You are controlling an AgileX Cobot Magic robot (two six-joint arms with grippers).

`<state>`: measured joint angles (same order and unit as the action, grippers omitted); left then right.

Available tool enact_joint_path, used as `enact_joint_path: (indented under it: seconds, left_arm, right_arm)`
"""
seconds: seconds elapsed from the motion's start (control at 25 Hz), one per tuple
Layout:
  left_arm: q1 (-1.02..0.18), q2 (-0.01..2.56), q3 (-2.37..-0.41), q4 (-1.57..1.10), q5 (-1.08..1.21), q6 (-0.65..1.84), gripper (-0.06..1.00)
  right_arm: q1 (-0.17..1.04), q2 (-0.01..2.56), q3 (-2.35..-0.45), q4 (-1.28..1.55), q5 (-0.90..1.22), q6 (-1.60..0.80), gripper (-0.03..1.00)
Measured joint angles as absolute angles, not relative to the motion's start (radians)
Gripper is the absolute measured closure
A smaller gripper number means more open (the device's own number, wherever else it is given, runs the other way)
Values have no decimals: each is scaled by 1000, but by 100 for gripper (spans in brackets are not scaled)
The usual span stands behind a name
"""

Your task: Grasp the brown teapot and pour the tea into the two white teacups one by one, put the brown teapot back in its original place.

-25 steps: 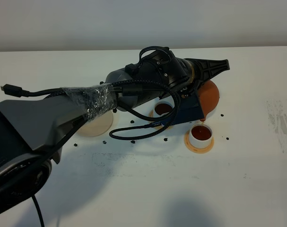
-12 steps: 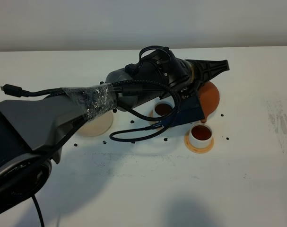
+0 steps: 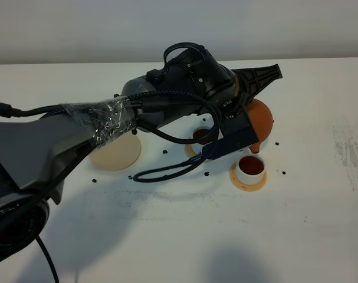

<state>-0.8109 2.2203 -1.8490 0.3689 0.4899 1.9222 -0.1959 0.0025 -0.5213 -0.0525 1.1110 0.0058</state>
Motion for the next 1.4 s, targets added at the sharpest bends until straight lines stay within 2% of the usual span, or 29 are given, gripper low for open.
enact_joint_path:
  seconds: [0.16,0.48,0.8,1.0,1.4]
  left_arm:
    - [-809,2215,-1849,343,532,1829,86]
    - [-770,2128,-1849,311,708,1487,86]
    - [-678,2040,-1849,246,1009,1026,86]
    - [-582,2020,-1849,179,1174,852,86]
    - [-458,2020,-1848,23,1185,682,86]
  right_arm:
    - [-196,2,-521,-52,1111,0,57]
    - [-196,2,-521,-52,1111,6,57]
    - [-196,2,-521,-52,1111,0,57]
    - [-196,2,-521,-52,1111,0,57]
    - [-196,2,-521,-52,1111,0,57]
